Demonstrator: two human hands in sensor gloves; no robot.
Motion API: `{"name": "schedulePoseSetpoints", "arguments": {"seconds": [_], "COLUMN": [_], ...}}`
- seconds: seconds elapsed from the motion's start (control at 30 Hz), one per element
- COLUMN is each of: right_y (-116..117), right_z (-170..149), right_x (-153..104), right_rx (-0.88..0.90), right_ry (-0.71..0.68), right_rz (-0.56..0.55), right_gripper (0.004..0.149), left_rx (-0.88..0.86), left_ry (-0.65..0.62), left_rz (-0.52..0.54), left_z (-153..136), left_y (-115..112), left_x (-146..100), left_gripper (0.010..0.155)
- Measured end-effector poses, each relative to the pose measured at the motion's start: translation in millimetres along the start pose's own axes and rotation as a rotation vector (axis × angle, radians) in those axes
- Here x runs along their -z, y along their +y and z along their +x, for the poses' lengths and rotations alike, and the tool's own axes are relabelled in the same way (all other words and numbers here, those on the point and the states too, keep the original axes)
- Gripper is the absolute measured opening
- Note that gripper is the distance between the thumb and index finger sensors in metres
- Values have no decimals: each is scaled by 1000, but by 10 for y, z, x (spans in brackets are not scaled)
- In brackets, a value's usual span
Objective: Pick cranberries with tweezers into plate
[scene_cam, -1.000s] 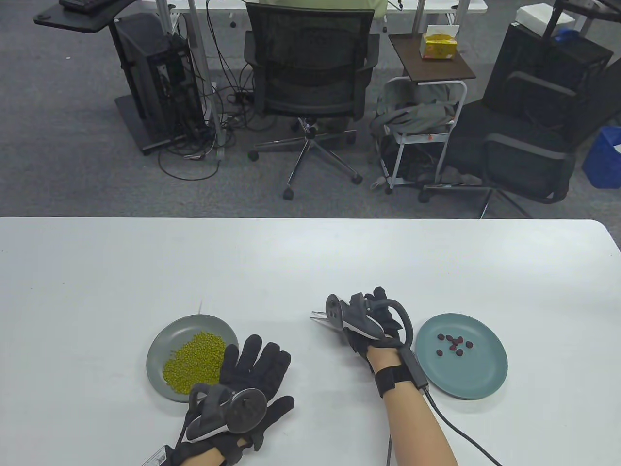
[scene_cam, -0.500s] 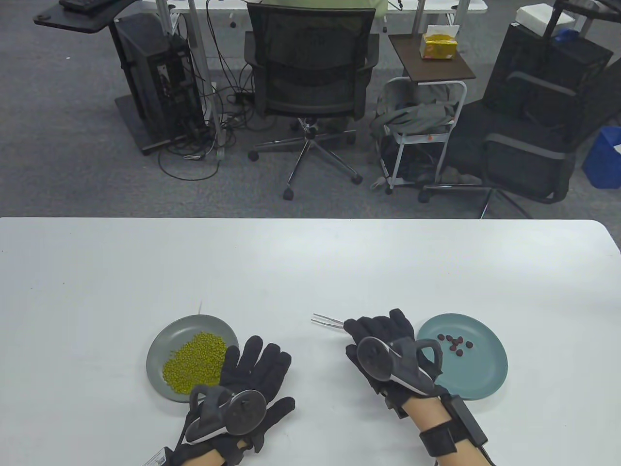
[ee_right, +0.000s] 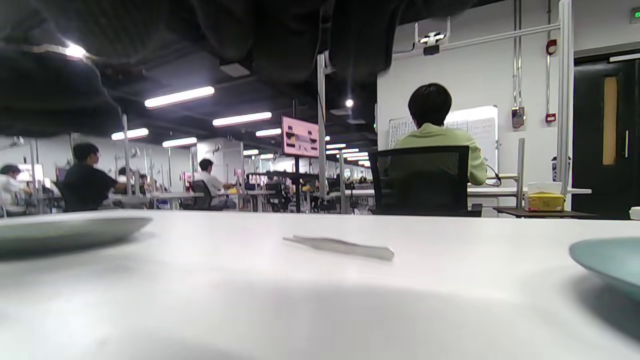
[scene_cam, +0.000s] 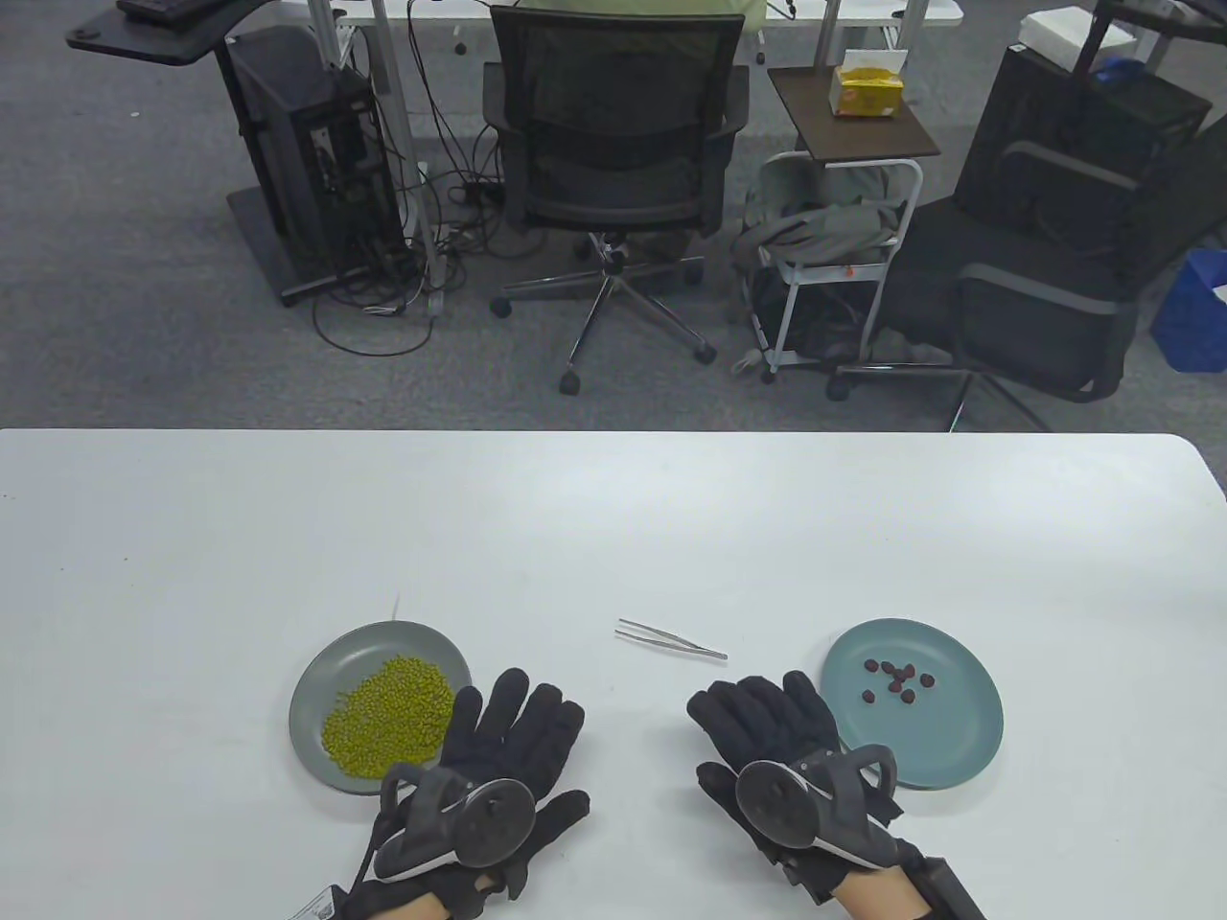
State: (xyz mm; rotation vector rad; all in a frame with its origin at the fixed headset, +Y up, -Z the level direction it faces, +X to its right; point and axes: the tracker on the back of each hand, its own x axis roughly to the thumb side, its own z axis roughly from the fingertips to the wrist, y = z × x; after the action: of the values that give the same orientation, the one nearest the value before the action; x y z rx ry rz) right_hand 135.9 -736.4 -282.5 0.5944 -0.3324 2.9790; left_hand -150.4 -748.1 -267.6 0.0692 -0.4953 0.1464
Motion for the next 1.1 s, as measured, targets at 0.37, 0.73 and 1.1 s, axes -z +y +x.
{"name": "schedulePoseSetpoints", "arguments": {"seconds": [0.37, 0.73, 1.1], "right_y": [93, 107, 83], "right_z": [-29, -27, -58], "right_x": [28, 35, 24], "right_rx": [-18, 6, 23], "right_ry": [-7, -20, -13], "right_rz": [85, 98, 89], "right_gripper": [83, 82, 82], "left_rx": [-7, -11, -18], "left_ry": [4, 6, 7], "left_rz": [-10, -17, -27], "left_z": [5, -1, -1], "left_y": [-18, -24, -36], "left_x": [8, 17, 24], "left_gripper": [81, 81, 81]}}
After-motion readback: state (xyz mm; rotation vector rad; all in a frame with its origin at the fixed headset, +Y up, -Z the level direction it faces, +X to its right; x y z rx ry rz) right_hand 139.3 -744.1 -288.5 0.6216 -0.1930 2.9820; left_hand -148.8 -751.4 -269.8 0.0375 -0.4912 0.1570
